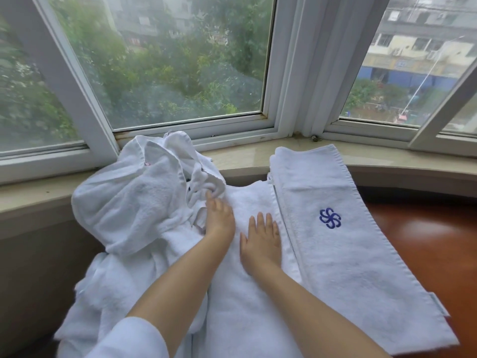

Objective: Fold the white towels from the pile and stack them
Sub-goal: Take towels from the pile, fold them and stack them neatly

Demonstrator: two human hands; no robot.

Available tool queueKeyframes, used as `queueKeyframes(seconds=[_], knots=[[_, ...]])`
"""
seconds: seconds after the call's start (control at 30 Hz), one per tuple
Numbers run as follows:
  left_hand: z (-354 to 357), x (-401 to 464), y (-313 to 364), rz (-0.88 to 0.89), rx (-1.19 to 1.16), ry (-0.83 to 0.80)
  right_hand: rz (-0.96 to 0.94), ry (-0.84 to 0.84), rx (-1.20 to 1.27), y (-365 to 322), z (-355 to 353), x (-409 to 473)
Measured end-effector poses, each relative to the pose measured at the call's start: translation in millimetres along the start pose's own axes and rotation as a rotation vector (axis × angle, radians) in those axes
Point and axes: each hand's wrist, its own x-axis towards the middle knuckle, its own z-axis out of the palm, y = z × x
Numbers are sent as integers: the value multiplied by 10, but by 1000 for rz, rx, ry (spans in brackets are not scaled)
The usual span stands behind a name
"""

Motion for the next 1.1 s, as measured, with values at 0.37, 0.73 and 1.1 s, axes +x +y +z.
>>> queueKeyframes(seconds=[0.37,0.73,1.1], knots=[[372,-1292,415,104,-417,121,-89,-110,-49,156,16,-761],[677,-2059,829,0,-828,174,-55,-120,-88,183,90,-1494],[571,-2034,407,-40,-1036,323,-122,-193,-48,293,-174,-1423]])
